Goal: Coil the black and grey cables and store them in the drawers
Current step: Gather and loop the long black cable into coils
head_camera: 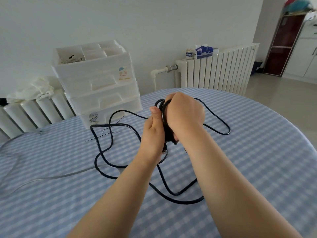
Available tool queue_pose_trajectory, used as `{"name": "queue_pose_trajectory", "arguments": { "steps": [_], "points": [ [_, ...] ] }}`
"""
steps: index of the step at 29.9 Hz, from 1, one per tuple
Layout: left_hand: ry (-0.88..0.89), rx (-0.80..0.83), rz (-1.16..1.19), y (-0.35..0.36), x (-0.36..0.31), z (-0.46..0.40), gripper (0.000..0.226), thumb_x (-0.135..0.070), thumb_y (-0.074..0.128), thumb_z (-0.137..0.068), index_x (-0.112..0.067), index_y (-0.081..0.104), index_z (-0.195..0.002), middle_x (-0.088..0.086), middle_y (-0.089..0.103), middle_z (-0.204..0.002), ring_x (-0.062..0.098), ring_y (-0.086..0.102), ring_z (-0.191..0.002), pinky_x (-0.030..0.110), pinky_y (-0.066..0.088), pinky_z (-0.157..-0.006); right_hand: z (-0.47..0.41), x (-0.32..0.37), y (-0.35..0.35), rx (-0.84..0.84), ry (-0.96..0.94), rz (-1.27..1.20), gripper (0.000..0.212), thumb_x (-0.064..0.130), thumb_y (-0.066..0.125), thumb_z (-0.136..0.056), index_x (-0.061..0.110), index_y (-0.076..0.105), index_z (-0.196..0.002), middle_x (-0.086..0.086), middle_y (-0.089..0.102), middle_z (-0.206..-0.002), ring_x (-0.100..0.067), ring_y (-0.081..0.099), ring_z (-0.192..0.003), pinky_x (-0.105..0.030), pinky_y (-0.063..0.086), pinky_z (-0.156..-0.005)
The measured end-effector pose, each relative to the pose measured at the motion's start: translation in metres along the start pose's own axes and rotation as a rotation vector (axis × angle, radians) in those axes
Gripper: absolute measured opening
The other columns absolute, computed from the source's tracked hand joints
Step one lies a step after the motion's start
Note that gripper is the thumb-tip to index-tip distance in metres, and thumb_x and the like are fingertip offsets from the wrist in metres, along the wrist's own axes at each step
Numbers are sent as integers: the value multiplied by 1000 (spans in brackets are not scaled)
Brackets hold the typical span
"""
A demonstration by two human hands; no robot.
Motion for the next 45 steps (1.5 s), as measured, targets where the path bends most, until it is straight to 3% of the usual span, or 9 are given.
{"name": "queue_pose_trajectory", "arguments": {
  "steps": [6, 12, 15, 21, 26, 33, 37, 40, 45],
  "points": [
    [-257, 83, 347, -24, 7, -16, 58, -74, 28, -82, -21, 30, -60, -6, 23, -39, 8, 21, -32, 20, 16, -36, -11, -21, 5, 163, -109, -346, 32, 48, 60, -88, 23, 51, -69, 9, 49, -63, -13, 49, -61, -29, 35, -56],
    [-442, 162, 574, -31, 17, -19, 60, -76, 36, -82, -21, 32, -57, -9, 24, -33, 4, 22, -25, 17, 14, -32, 0, -25, 9, 241, -311, -601, 20, 41, 60, -90, 23, 56, -84, 7, 59, -90, 6, 53, -70, -24, 43, -74],
    [-442, 201, 578, -27, 18, -17, 56, -73, 46, -76, -20, 34, -59, -9, 26, -34, 3, 23, -25, 17, 14, -33, 8, -27, 20, 167, -244, -594, 28, 44, 46, -97, 18, 50, -88, 11, 51, -69, 5, 46, -50, -20, 36, -55],
    [-378, 212, 576, -29, 13, -19, 44, -47, 51, -89, -18, 48, -57, -10, 28, -35, 3, 26, -26, 15, 16, -32, 17, -32, 38, 124, -168, -650, 30, 44, 36, -100, 15, 43, -103, -5, 61, -108, -21, 63, -96, -39, 51, -82],
    [-330, 244, 651, -28, 7, -18, 40, -45, 46, -92, -16, 42, -64, -9, 29, -34, 3, 28, -25, 14, 21, -30, 25, -36, 58, 427, 89, -1077, 54, 51, 39, -96, 26, 27, -142, 6, 59, -117, -7, 71, -78, -32, 58, -59],
    [-284, 309, 639, -20, 0, -14, 42, -43, 41, -93, -8, 65, -96, -9, 32, -37, 2, 31, -26, 13, 27, -31, 26, -34, 68, 478, 158, -1246, 50, 58, 38, -96, 16, 66, -96, 3, 58, -70, -11, 55, -61, -23, 34, -46],
    [-268, 350, 638, -13, -1, -9, 45, -41, 39, -94, -8, 63, -115, 1, 71, -82, 1, 30, -25, 10, 24, -30, 25, -31, 64, 369, 138, -1336, 47, 52, 34, -100, 16, 60, -84, 4, 47, -58, -9, 47, -52, -27, 41, -57],
    [-241, 377, 662, -10, -3, -8, 48, -43, 36, -95, -7, 59, -117, 14, 60, -132, 0, 32, -25, 9, 28, -30, 28, -30, 65, 453, 139, -1363, 62, 69, 28, -91, 21, 67, -93, 2, 55, -66, -13, 56, -63, -34, 53, -67],
    [-70, 298, 769, -36, -24, -20, 44, -41, 29, -101, -10, 57, -115, 15, 53, -140, 1, 36, -26, 8, 31, -32, 46, -36, 82, 756, 287, -1323, 70, 67, 31, -87, 9, 57, -114, -10, 64, -81, -24, 63, -64, -44, 56, -76]
  ]
}}
Point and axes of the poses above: each hand's wrist, its own z-axis away from the middle knuckle, its own y-axis out of the palm, x = y × z, the point moved 7 cm from there along -z, towards the middle knuckle
